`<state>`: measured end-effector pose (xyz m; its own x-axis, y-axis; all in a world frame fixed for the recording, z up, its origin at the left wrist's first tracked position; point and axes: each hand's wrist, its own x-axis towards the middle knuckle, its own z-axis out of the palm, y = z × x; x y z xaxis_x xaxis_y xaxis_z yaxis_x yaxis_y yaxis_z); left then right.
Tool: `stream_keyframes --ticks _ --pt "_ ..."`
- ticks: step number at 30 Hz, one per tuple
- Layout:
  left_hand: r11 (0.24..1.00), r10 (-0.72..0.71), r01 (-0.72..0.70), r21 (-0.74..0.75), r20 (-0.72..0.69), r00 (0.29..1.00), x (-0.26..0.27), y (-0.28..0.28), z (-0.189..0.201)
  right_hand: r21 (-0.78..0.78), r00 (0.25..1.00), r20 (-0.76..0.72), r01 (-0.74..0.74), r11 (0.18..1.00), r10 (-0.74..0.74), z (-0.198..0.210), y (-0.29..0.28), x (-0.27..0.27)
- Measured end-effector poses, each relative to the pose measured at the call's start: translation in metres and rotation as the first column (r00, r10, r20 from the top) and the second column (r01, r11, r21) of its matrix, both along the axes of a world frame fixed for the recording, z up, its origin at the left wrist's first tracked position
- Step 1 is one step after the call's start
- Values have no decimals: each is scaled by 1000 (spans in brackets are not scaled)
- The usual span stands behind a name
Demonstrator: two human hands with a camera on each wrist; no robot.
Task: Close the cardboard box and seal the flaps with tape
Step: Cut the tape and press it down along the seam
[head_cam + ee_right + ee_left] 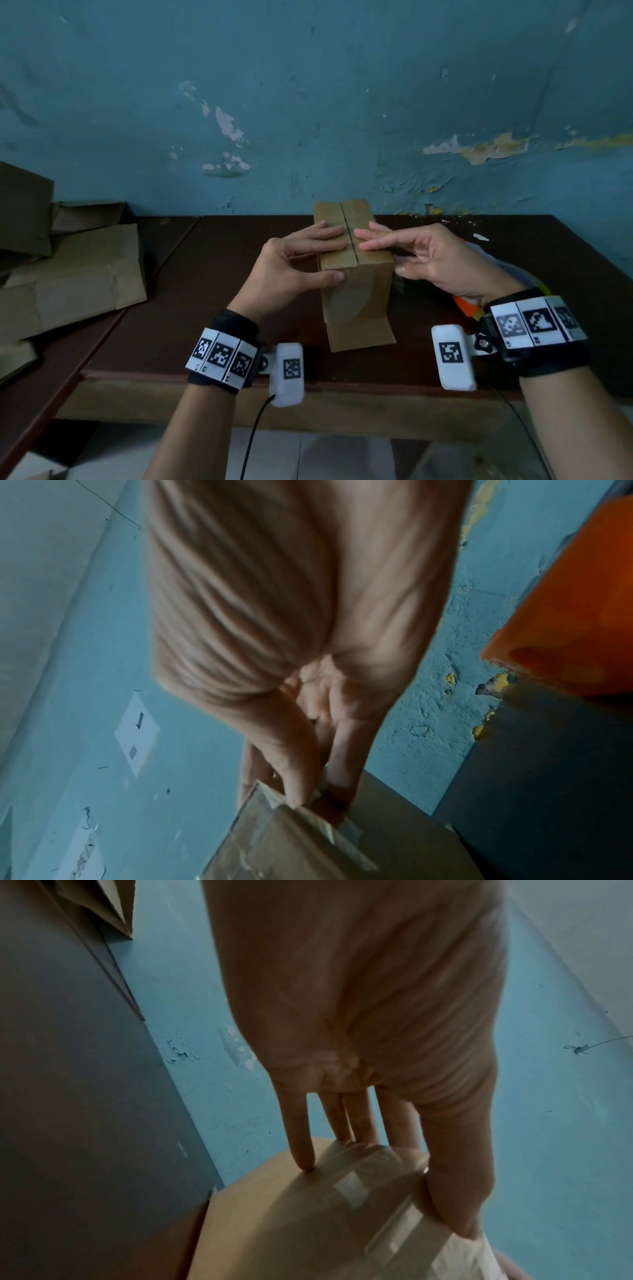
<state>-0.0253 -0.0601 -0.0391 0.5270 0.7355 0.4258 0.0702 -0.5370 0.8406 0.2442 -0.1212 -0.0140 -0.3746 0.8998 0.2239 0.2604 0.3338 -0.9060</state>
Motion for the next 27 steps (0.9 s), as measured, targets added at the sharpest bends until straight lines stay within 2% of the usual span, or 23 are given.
stream_keyframes --ticks 13,27 --pt "1000 -3 3 27 0 1000 1 -1 -1 -7 1000 20 -8 1000 8 1 -1 2" --pt "999 -1 1 35 -9 1000 2 1 -3 0 993 51 103 995 -103 0 3 -4"
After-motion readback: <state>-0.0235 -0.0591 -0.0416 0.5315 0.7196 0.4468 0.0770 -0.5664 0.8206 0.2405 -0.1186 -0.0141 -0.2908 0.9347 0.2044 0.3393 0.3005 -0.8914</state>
